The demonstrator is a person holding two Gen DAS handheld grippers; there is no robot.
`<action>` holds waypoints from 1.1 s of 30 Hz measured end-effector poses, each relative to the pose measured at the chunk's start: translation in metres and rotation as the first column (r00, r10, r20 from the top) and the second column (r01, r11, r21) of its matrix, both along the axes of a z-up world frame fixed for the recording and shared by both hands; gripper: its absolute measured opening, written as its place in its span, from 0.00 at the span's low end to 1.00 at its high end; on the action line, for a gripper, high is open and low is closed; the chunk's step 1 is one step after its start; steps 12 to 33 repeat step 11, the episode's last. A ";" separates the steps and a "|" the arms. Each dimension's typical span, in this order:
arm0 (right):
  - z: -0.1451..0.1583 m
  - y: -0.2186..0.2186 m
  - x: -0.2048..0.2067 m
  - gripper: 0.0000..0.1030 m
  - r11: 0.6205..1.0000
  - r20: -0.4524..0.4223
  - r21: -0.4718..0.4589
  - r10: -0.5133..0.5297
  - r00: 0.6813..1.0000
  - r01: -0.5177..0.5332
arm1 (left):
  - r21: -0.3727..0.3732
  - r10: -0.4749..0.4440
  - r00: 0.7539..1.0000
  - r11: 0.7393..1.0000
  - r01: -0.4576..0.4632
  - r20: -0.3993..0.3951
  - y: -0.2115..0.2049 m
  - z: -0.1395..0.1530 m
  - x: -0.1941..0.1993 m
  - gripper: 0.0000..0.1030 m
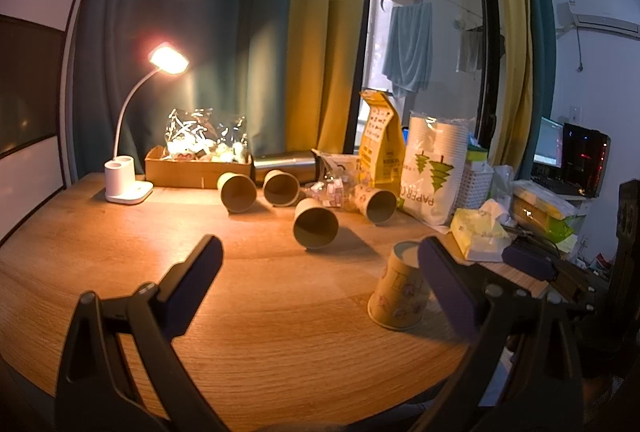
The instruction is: Flip cup upside down
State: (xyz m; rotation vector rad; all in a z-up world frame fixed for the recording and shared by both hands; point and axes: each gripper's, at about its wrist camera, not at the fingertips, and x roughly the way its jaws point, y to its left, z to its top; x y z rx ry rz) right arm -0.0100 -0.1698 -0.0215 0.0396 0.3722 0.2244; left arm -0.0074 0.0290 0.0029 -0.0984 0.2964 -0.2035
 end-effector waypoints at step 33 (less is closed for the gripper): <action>0.000 0.000 0.000 0.76 1.000 -0.001 0.000 -0.001 1.000 0.001 | -0.004 -0.002 1.000 1.000 0.002 0.009 0.002 0.003 -0.001 0.96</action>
